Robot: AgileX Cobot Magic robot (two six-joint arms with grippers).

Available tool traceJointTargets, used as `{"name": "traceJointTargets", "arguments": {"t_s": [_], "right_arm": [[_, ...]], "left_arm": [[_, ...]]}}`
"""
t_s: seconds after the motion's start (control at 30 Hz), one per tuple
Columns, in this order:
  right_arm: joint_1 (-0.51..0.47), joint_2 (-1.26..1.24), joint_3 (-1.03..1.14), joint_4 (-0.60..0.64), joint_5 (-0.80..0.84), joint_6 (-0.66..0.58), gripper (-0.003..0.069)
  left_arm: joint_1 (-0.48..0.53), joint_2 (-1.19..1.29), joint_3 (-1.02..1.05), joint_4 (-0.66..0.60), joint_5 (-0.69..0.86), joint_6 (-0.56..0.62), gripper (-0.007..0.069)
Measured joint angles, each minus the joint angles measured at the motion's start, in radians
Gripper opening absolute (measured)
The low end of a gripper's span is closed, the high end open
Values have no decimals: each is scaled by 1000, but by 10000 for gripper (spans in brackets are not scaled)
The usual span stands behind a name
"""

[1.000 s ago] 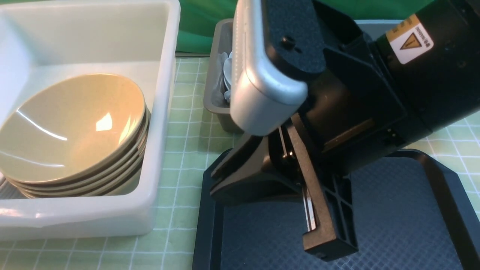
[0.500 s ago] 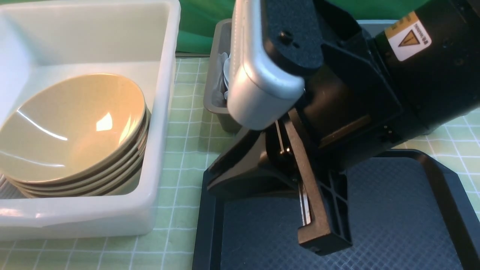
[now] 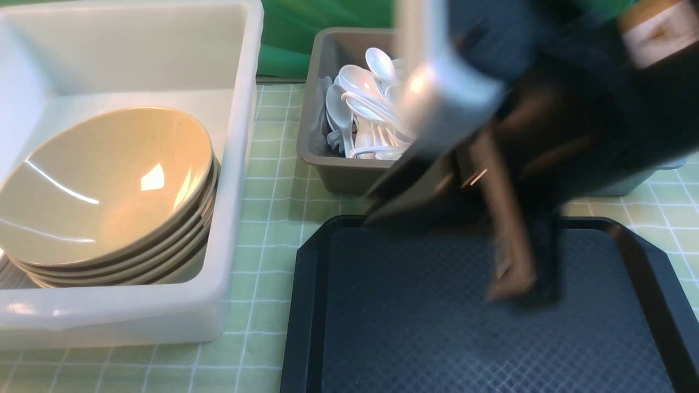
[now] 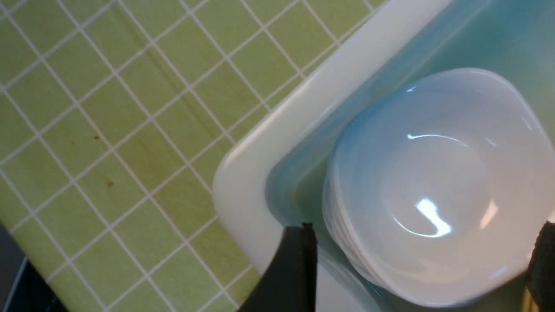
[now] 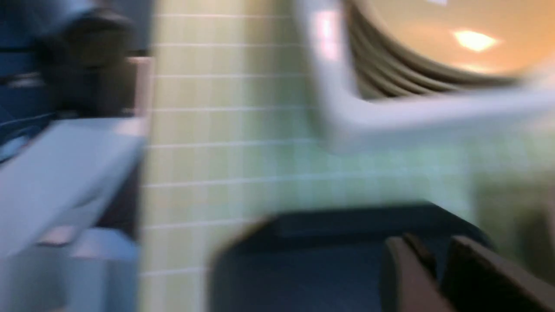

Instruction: On green table put chopsticks spoon bowls plates into blue grey white boxes.

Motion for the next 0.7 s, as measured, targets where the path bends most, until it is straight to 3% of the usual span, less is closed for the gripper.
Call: {"name": "traceJointTargets", "arguments": {"t_s": [0.13, 0.17, 0.2, 0.27, 0.3, 0.47, 0.57, 0.7], "right_arm": [[-105, -59, 5, -33, 17, 39, 149], [-189, -104, 27, -40, 18, 65, 150], [-197, -110, 31, -40, 18, 68, 150], [-309, -199, 102, -49, -1, 105, 152], [-309, -206, 102, -49, -1, 105, 152], [-460, -467, 355, -56, -147, 135, 152], [-502, -699, 561, -59, -353, 150, 152], [-516, -946, 790, -57, -596, 171, 152]], "left_arm": [[-99, -88, -3, 4, 2, 52, 636], [-157, -131, -6, 6, 2, 89, 610], [-171, -141, -6, 8, 2, 92, 603], [-255, -202, -8, 13, 4, 118, 552], [-269, -207, -8, 13, 5, 119, 542], [-441, -336, 22, -31, 9, 164, 352], [-507, -447, 101, -79, 8, 213, 185], [-538, -609, 223, -152, -12, 255, 33]]}}
